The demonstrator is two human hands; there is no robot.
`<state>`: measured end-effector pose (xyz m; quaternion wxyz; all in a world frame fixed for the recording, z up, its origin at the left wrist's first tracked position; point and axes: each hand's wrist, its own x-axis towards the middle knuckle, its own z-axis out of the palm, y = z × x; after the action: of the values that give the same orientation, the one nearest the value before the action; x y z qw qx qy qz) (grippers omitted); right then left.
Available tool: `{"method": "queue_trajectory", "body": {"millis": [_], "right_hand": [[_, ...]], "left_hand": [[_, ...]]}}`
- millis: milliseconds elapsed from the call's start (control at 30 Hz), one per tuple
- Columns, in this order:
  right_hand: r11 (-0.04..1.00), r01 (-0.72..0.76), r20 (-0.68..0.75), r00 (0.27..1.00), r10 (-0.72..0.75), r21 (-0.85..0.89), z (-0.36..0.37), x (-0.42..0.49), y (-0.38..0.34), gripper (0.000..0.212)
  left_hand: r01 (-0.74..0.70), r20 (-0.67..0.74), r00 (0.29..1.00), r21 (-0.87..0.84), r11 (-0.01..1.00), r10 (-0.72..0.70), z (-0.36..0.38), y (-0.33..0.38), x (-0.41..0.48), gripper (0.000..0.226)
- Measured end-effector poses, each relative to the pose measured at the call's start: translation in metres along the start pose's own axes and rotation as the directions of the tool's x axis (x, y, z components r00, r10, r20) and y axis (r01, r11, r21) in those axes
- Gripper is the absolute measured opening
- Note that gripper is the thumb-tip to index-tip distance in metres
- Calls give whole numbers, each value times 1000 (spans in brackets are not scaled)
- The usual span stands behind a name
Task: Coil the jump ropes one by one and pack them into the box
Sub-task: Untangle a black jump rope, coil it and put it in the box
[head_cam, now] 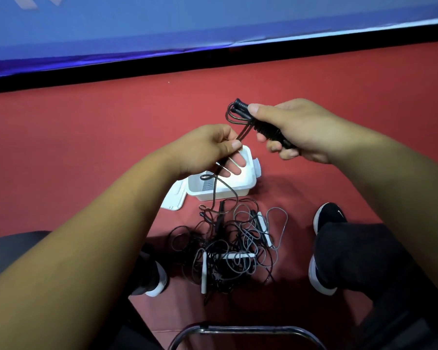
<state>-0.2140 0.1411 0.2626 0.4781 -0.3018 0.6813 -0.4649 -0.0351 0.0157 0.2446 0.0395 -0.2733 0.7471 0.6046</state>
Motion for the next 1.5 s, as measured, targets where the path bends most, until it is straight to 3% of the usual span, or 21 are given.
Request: {"method": "queue_trajectory", "body": {"millis": [200,333,467,533,633,833,933,1100,1233,1333,1500], "right_hand": [[968,-118,126,988,92,222,9,-4,1,43],[949,-180,231,966,121,258,14,-6,1,43],[931,-256,328,930,163,262,17,-10,1,43],[923,-305,395,898,196,235,17,-12,2,47],[922,-360,520,820,240,143,17,-15,7,55],[904,-426,643,686,339,-22,21,-23,5,51],[895,-441,599,702,385,-59,21,-23,5,43],[922,-382,364,852,377,-62,23,-14,11,49],[916,-401,241,888,393,-18,22,-11,13,48],[905,-416,128,906,404,88,21,-4,18,48],[908,-335,62,942,330,250,19,7,21,41]], "left_hand": [[12,-74,997,132,991,-2,3,1,3,23],[10,-135,991,224,975,21,-1,-2,4,25],[10,-160,987,105,994,7,-2,-5,4,24],[5,-118,993,0,1000,-5,-3,-7,3,27],[-30,-77,997,-23,999,28,-8,-8,0,23],[-82,-134,988,-83,993,70,-12,-3,0,10],[-158,-197,970,-56,986,144,-14,2,0,8],[-234,-283,908,272,933,310,-21,11,-1,20],[-270,-171,858,653,708,484,-20,15,-1,21],[-292,-26,876,766,572,482,-21,14,-2,27],[-109,-139,953,670,734,268,-16,11,-1,19]]}}
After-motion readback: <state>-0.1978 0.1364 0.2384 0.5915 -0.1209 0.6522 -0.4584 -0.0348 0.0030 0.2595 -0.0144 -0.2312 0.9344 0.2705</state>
